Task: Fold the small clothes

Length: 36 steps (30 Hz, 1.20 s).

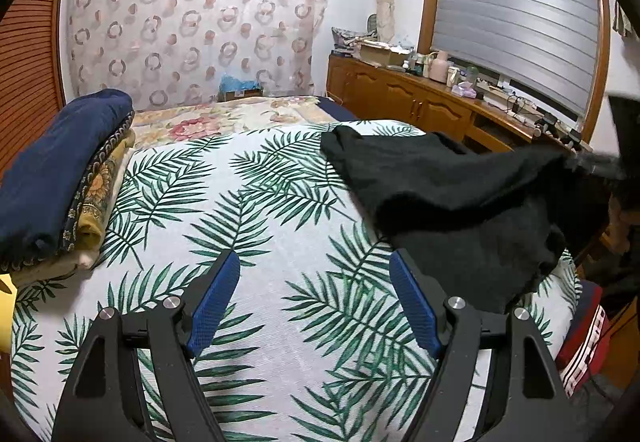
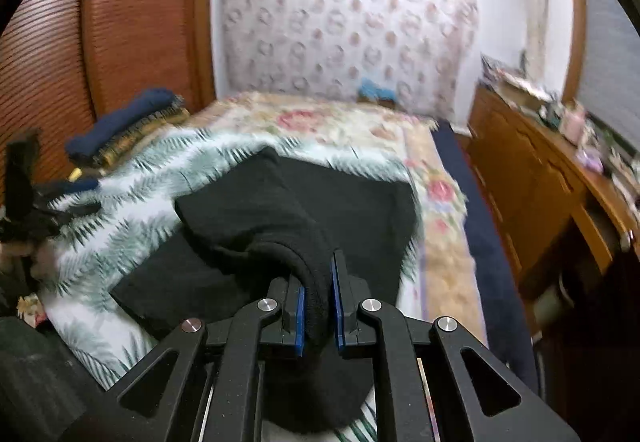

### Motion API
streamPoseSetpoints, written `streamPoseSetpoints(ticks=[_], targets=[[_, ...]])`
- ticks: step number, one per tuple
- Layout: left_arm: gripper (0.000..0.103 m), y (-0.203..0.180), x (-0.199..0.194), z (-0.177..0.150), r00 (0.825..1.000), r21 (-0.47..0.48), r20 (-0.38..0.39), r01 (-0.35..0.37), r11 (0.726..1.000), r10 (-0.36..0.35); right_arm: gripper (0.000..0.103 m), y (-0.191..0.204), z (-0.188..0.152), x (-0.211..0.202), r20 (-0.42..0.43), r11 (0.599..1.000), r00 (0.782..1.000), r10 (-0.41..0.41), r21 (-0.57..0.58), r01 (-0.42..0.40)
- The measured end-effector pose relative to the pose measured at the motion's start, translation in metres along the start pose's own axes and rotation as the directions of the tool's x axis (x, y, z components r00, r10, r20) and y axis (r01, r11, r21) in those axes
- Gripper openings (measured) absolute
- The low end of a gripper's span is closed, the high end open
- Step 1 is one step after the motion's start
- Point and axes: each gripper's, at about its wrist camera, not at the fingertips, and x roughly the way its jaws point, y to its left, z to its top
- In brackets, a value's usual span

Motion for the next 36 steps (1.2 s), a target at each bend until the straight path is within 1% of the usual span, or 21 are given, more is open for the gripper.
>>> streamPoseSetpoints(ticks=[2,5,7,8,9,13,15,16,17,18,20,21,24,27,28,32,36], targets=[[0.078,-0.003,0.0,0.0,1.0,0.005,0.004,0.002,1.0,-0.002,0.011,0.0,-0.015,0.009,-0.054,1.0,0.999,0.005,0.021,-0.004],[0.078,-0.008,0.0,0.001,1.0,0.014,0.003,0.004,1.0,-0.004,0.011,0.003,-0.032,0.018,-0.089,0.999,0.996,-0.014,0.047,0.018],[0.078,-0.01,0.0,0.001,1.0,0.018,0.003,0.004,1.0,-0.004,0.011,0.006,-0.034,0.019,-0.092,0.997,0.996,-0.007,0.071,0.013],[0.078,-0.01,0.0,0.001,1.0,0.02,0.003,0.006,1.0,-0.006,0.015,0.009,-0.034,0.018,-0.09,0.997,0.996,-0.003,0.078,0.01],[0.078,-0.012,0.0,0.002,1.0,0.022,0.003,0.005,1.0,-0.005,0.016,0.011,-0.033,0.016,-0.089,0.997,0.996,-0.005,0.079,0.012],[0.078,-0.014,-0.001,0.003,1.0,0.026,0.009,0.009,1.0,-0.009,0.019,0.007,-0.032,0.0,-0.089,0.998,0.996,-0.022,0.056,0.027],[0.078,-0.016,-0.002,0.003,1.0,0.029,0.012,0.011,1.0,-0.012,0.023,0.002,-0.026,-0.006,-0.078,0.998,0.996,-0.041,0.042,0.044],[0.078,-0.017,-0.002,0.003,1.0,0.03,0.014,0.012,0.999,-0.013,0.027,0.002,-0.024,-0.01,-0.057,0.998,0.997,-0.05,0.036,0.052],[0.078,-0.017,-0.002,0.003,1.0,0.033,0.014,0.014,0.999,-0.014,0.035,0.005,-0.023,-0.013,-0.04,0.998,0.998,-0.054,0.033,0.056],[0.078,-0.018,-0.002,0.003,1.0,0.035,0.013,0.014,0.999,-0.014,0.04,0.009,-0.021,-0.019,-0.023,0.998,0.998,-0.055,0.031,0.056],[0.078,-0.02,-0.002,0.003,1.0,0.037,0.013,0.014,0.999,-0.015,0.061,0.014,-0.018,-0.03,0.017,0.998,0.998,-0.056,0.033,0.056],[0.078,-0.021,-0.002,0.003,1.0,0.038,0.012,0.014,0.999,-0.015,0.065,0.016,-0.016,-0.033,0.034,0.998,0.998,-0.054,0.034,0.053],[0.078,-0.022,-0.002,0.002,1.0,0.037,0.013,0.014,0.999,-0.015,0.066,0.024,-0.014,-0.038,0.061,0.999,0.997,-0.035,0.029,0.034],[0.078,-0.022,-0.002,0.002,1.0,0.036,0.017,0.017,0.999,-0.017,0.066,0.027,-0.013,-0.027,0.063,1.0,0.998,-0.022,0.011,0.021],[0.078,-0.022,-0.003,0.002,1.0,0.035,0.019,0.018,0.999,-0.019,0.066,0.029,-0.012,-0.021,0.061,1.0,0.998,-0.006,0.006,0.006],[0.078,-0.023,-0.004,0.003,0.999,0.028,0.029,0.027,0.999,-0.028,0.066,0.037,-0.006,0.008,0.026,0.998,0.998,0.056,-0.022,-0.056],[0.078,-0.023,-0.007,0.008,0.998,0.028,0.043,0.033,0.999,-0.034,0.066,0.053,0.008,0.04,-0.018,0.991,0.994,0.105,-0.081,-0.106]])
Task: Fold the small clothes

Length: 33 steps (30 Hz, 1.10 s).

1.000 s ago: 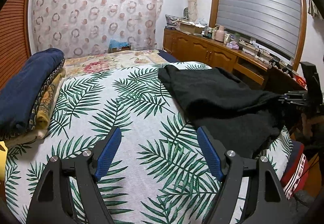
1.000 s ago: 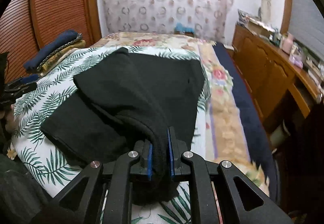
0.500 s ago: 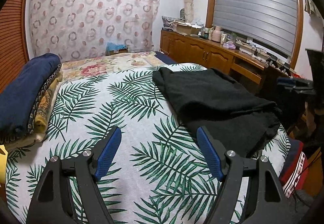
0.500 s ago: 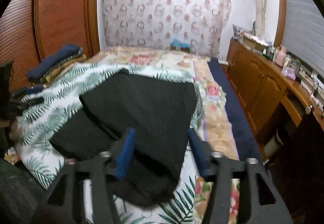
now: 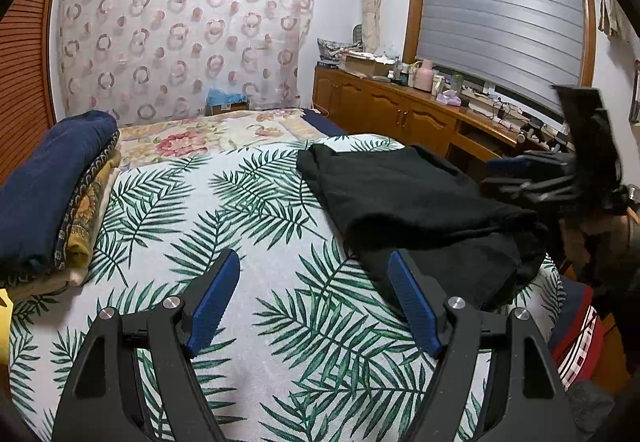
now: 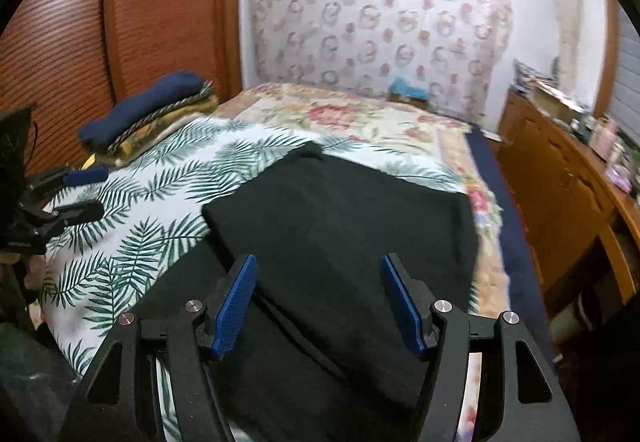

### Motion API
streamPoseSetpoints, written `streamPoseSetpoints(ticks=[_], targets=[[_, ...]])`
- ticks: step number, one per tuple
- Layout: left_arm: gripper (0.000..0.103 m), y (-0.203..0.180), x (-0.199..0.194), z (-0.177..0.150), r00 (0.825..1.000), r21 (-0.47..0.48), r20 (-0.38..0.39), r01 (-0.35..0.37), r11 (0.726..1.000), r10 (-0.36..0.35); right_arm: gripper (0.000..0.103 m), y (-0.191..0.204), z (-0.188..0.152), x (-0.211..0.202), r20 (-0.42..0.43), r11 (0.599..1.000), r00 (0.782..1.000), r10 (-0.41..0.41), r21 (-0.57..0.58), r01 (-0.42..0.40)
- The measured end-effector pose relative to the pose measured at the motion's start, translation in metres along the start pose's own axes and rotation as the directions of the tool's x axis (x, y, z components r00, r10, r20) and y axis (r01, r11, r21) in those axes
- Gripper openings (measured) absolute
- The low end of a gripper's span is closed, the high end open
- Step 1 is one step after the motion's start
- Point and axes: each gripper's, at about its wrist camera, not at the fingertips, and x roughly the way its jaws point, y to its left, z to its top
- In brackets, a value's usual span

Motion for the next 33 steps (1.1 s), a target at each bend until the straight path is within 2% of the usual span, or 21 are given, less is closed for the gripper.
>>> streamPoseSetpoints(ticks=[4,7,16,22,25,27,29,31,33], targets=[[0.081,0.003,-0.006,0.007,1.0,0.008,0.027,-0.008,1.0,0.008,0.066,0.004,0.019,0.029,-0.041,0.997,0.998,0.055,-0.05,-0.057],[0.088,0.007,-0.01,0.011,0.999,0.009,0.044,-0.017,1.0,0.017,0.066,0.012,0.026,0.048,-0.071,0.992,0.994,0.085,-0.087,-0.091],[0.088,0.025,-0.017,0.014,0.997,-0.029,0.065,-0.043,0.999,0.045,0.066,0.019,0.041,0.091,-0.19,0.975,0.97,0.151,-0.134,-0.178],[0.088,0.021,-0.011,0.011,0.999,-0.022,0.045,-0.026,0.999,0.027,0.066,0.011,0.044,0.115,-0.248,0.975,0.96,0.128,-0.147,-0.168],[0.088,0.017,-0.009,0.01,0.999,-0.012,0.038,-0.018,1.0,0.018,0.066,0.003,0.044,0.117,-0.236,0.976,0.961,0.146,-0.126,-0.179],[0.088,0.015,-0.008,0.009,0.999,-0.008,0.033,-0.013,1.0,0.014,0.057,-0.003,0.044,0.115,-0.223,0.977,0.962,0.16,-0.104,-0.186],[0.088,0.013,-0.006,0.009,1.0,-0.004,0.027,-0.008,1.0,0.008,0.026,-0.006,0.044,0.113,-0.201,0.978,0.966,0.165,-0.093,-0.187],[0.088,0.011,-0.006,0.008,1.0,-0.002,0.022,-0.004,1.0,0.004,0.011,-0.013,0.046,0.107,-0.171,0.979,0.97,0.171,-0.085,-0.188],[0.088,0.01,-0.005,0.008,1.0,0.0,0.015,-0.001,1.0,0.001,0.008,-0.012,0.047,0.098,-0.121,0.984,0.983,0.141,-0.096,-0.153]])
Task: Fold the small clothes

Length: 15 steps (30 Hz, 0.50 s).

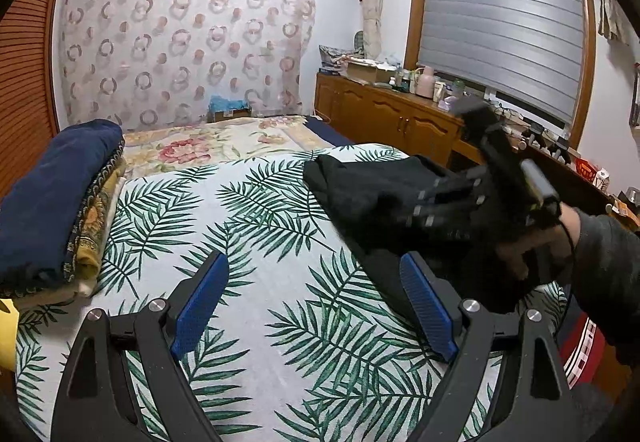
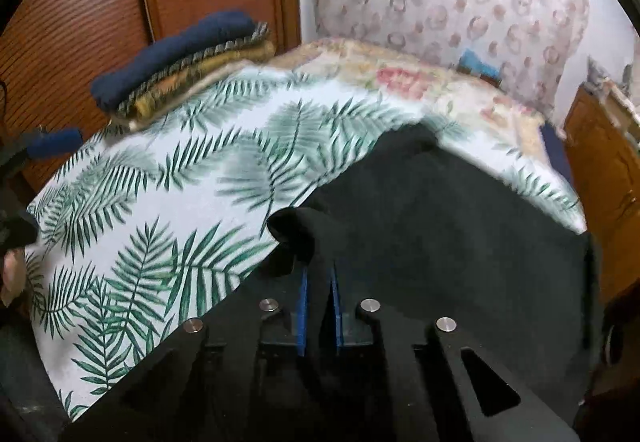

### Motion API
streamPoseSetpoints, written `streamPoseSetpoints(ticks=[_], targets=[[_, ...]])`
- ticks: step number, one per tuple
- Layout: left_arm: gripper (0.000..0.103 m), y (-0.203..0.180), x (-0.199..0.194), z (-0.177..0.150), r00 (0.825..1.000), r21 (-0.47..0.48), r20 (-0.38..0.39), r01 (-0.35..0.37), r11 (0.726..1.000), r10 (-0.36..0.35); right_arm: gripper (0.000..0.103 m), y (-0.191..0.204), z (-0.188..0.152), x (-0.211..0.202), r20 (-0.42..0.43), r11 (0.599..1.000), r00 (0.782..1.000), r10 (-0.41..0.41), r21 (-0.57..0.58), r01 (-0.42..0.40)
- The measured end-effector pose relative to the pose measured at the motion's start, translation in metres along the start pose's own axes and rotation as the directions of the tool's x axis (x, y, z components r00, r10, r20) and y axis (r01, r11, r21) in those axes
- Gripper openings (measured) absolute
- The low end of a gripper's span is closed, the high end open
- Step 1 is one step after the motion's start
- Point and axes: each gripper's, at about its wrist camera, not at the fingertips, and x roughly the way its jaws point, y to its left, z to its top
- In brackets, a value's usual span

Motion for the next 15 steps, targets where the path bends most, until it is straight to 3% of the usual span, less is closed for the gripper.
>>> streamPoseSetpoints(ticks=[2,5,10,15], targets=[[0.088,-0.002,0.0,0.0,1.0,0.003,-0.004,0.003,1.0,-0.003,0.007,-0.007,0.001,-0.022,0.049,0.992,0.991,-0.126,0.015,0.125],[0.088,-0.004,0.001,-0.001,1.0,0.002,-0.009,0.007,1.0,-0.007,0.007,-0.028,0.006,-0.043,0.104,0.979,0.973,-0.206,0.03,0.204],[0.088,-0.006,0.002,-0.001,1.0,-0.001,-0.014,0.006,1.0,-0.006,0.007,-0.082,0.011,-0.055,0.074,0.942,0.94,-0.332,0.076,0.327],[0.088,-0.008,0.005,-0.003,1.0,-0.002,-0.024,0.012,1.0,-0.012,0.007,-0.12,0.013,-0.049,0.022,0.913,0.916,-0.4,0.101,0.396]])
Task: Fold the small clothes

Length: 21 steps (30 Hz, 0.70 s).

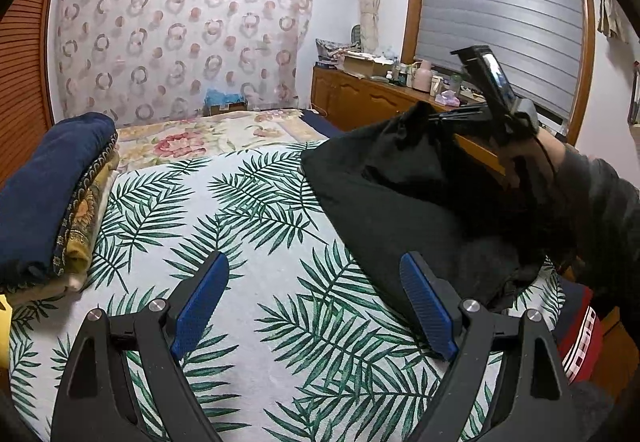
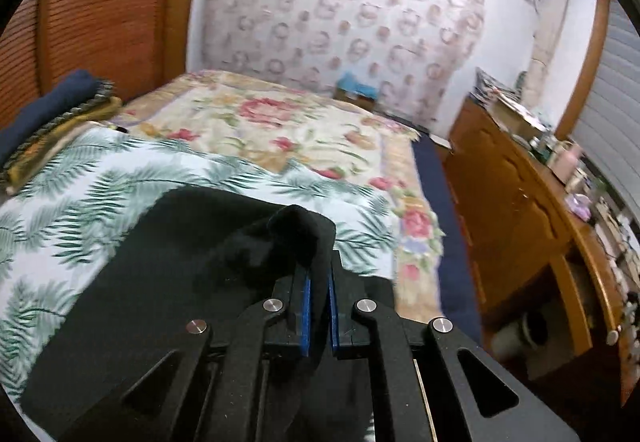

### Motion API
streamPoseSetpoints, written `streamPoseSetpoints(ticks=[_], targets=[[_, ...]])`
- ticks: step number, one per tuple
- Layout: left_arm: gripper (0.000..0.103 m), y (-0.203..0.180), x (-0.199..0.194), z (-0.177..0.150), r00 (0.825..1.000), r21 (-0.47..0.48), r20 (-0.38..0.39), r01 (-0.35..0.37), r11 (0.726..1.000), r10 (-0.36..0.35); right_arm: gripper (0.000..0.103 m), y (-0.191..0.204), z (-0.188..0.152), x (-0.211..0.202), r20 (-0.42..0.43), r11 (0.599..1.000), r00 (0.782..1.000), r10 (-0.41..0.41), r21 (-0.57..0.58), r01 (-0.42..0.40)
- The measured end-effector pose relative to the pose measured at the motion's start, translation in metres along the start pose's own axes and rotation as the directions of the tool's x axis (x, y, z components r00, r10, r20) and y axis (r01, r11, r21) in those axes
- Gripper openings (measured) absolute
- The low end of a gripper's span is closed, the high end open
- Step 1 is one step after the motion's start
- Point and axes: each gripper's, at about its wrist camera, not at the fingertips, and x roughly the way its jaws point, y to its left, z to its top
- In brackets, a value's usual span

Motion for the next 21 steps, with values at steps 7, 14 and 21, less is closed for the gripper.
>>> streamPoseSetpoints(ticks=[7,14,21], targets=[[0.088,-0.004,0.004,-0.005,1.0,0.008,-0.02,0.009,1.0,-0.009,0.007,-0.01,0.0,0.037,-0.093,0.998,0.995,-0.046,0.044,0.05],[0.088,-0.007,0.007,-0.007,0.999,0.012,-0.037,0.017,1.0,-0.017,0.014,-0.012,0.018,0.047,-0.151,0.982,0.979,-0.138,0.111,0.155],[0.088,-0.013,0.009,-0.008,0.998,0.016,-0.046,0.035,0.999,-0.034,0.023,-0.017,0.014,-0.001,-0.103,0.983,0.993,-0.06,0.169,0.077]])
